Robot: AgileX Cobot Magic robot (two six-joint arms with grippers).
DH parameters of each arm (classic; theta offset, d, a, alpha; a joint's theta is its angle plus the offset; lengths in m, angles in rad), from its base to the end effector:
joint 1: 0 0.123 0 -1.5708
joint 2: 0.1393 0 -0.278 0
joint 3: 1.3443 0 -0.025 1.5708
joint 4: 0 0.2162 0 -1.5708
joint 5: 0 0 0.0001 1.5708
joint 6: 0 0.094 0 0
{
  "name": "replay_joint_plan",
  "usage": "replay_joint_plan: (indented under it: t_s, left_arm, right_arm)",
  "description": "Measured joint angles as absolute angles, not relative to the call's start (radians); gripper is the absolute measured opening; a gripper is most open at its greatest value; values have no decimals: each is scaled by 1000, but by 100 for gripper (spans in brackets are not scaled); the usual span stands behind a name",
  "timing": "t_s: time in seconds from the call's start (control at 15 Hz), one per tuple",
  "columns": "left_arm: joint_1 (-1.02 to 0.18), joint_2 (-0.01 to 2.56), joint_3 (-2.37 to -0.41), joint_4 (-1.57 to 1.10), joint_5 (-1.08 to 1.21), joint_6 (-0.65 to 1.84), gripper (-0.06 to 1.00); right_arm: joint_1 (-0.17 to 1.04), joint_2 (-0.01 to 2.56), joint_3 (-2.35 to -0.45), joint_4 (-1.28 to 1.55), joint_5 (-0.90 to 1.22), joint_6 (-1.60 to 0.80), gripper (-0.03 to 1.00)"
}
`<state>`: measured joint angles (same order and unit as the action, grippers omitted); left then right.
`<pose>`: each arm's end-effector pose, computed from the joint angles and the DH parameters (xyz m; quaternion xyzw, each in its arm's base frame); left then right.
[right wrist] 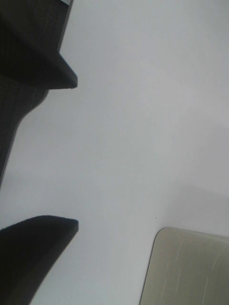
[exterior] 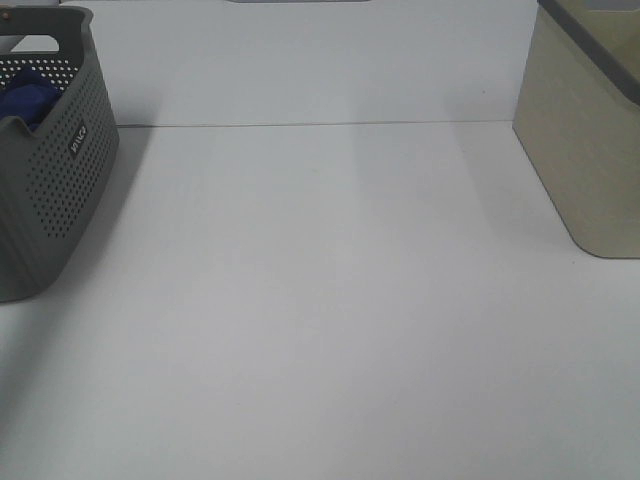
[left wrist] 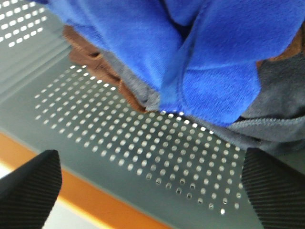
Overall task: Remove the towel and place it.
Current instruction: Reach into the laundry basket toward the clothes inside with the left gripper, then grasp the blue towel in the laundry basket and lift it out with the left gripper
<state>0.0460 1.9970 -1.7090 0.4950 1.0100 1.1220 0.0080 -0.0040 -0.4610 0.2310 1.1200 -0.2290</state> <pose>0.3986 0.0562 0.2605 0.5670 0.7725 0.2854 0.0194 -0.0266 0.0192 0.2465 -0.1088 0.8642 0.0617 0.4873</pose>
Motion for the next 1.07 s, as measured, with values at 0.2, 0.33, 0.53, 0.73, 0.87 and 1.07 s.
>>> replay_joint_plan:
  t_s: [0.2, 0.33, 0.53, 0.73, 0.87, 1.07]
  left_arm:
    - [46, 2045, -1709, 524, 958, 1126, 97]
    - [46, 2077, -1709, 537, 909, 1129, 97]
    - [46, 2123, -1709, 539, 860, 1129, 97]
    - [46, 2140, -1709, 524, 857, 1129, 97]
    - [46, 2140, -1709, 495, 859, 1129, 83]
    - [46, 2140, -1709, 488, 901, 1129, 53]
  right_arm:
    - [8, -4, -461, 231, 1120, -229, 73]
    - [8, -4, -461, 231, 1120, -229, 73]
    - [8, -4, -461, 231, 1120, -229, 73]
    - [8, -4, -461, 231, 1120, -229, 73]
    - [8, -4, -461, 231, 1120, -229, 73]
    - [8, -4, -461, 231, 1120, -229, 73]
